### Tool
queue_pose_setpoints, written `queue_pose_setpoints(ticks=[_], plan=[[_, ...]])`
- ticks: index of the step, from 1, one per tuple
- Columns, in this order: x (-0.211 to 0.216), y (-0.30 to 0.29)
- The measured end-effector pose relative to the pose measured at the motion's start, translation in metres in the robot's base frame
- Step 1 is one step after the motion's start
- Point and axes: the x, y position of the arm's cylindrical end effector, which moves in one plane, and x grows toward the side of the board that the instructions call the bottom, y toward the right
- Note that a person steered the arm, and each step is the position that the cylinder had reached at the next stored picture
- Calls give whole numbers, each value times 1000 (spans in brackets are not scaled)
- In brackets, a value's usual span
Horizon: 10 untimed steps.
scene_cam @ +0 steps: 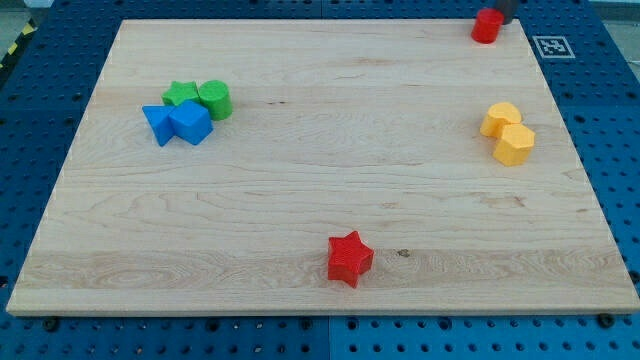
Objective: Move the red circle closer to the yellow heart
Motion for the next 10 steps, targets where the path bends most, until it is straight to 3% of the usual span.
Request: queue_pose_setpoints(ticks=[5, 10], plan=[[9, -33], [113, -100]])
